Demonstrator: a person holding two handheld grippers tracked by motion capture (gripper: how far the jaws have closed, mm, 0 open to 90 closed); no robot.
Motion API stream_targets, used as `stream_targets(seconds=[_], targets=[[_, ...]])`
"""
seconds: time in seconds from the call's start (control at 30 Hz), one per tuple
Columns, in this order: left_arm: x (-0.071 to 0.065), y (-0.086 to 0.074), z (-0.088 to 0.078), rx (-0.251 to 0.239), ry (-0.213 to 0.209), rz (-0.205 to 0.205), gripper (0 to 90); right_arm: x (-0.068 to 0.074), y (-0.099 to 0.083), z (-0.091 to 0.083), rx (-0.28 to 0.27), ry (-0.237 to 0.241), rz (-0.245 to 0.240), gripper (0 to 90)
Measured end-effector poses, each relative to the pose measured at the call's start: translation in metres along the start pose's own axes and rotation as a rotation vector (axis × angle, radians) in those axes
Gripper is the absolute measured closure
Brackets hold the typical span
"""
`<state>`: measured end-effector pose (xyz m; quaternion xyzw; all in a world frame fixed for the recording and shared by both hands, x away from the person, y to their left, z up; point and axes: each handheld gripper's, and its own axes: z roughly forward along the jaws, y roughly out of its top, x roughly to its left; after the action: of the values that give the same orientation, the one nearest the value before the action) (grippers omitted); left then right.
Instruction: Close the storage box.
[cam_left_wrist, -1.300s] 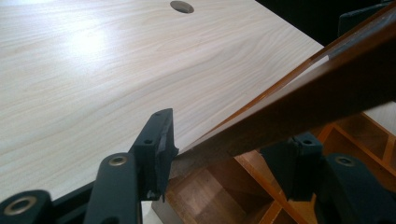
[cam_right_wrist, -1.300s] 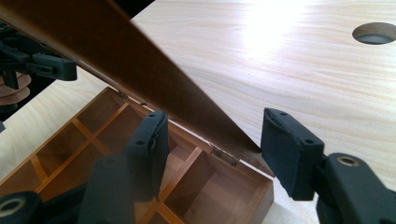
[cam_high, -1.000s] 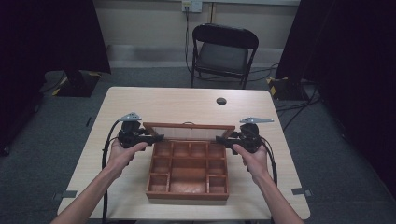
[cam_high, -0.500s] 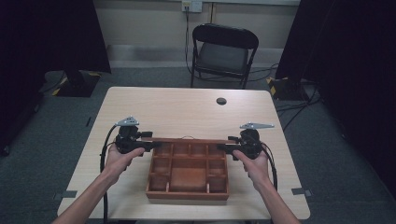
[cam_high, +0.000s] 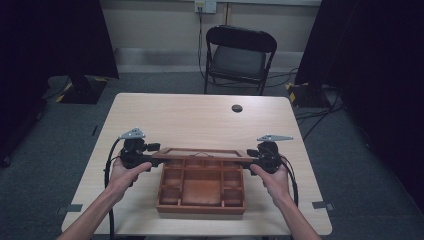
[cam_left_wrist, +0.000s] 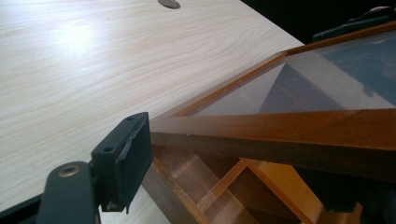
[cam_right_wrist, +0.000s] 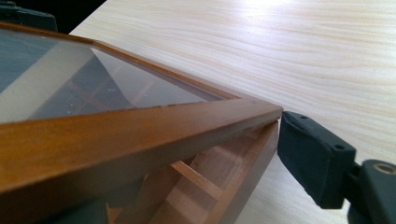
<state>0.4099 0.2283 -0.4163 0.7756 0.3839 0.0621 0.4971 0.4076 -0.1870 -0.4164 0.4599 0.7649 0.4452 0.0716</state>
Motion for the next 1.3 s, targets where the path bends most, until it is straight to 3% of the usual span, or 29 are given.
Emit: stream_targets(seconds=[0.27, 0.4, 0.47, 0.7, 0.83, 0.9, 0.97, 1.17, 1.3], targets=[[0.0, 0.001, 0.001, -0.003, 0.004, 0.002, 22.7, -0.007, -0.009, -0.01, 0.006, -0.008, 0.013, 29.1], [-0.001, 0.002, 0.002, -0.004, -0.008, 0.01, 22.6, -0.017, -0.011, -0.018, 0.012, -0.052, 0.055, 32.1], [-0.002, 0.002, 0.002, -0.002, -0.01, 0.008, 22.4, -0.02, -0.011, -0.018, 0.021, -0.072, 0.076, 33.2], [-0.004, 0.003, 0.001, -0.006, -0.008, 0.008, 21.9, -0.026, -0.005, -0.024, 0.007, -0.098, 0.076, 36.6], [-0.006, 0.003, -0.001, -0.006, -0.012, 0.014, 21.9, -0.031, 0.004, -0.037, -0.032, -0.11, 0.092, 37.4], [-0.006, 0.003, -0.002, -0.01, -0.011, 0.01, 21.5, -0.034, 0.009, -0.043, -0.058, -0.1, 0.104, 38.7], [-0.006, 0.003, -0.002, -0.006, -0.006, 0.017, 21.0, -0.033, 0.013, -0.048, -0.078, -0.069, 0.099, 45.4], [-0.006, 0.007, -0.002, 0.017, 0.015, 0.043, 17.3, -0.017, 0.033, -0.049, -0.114, -0.018, 0.034, 46.8], [-0.007, 0.004, -0.001, 0.008, 0.017, 0.028, 15.8, -0.004, 0.05, -0.047, -0.122, 0.048, -0.007, 47.0]])
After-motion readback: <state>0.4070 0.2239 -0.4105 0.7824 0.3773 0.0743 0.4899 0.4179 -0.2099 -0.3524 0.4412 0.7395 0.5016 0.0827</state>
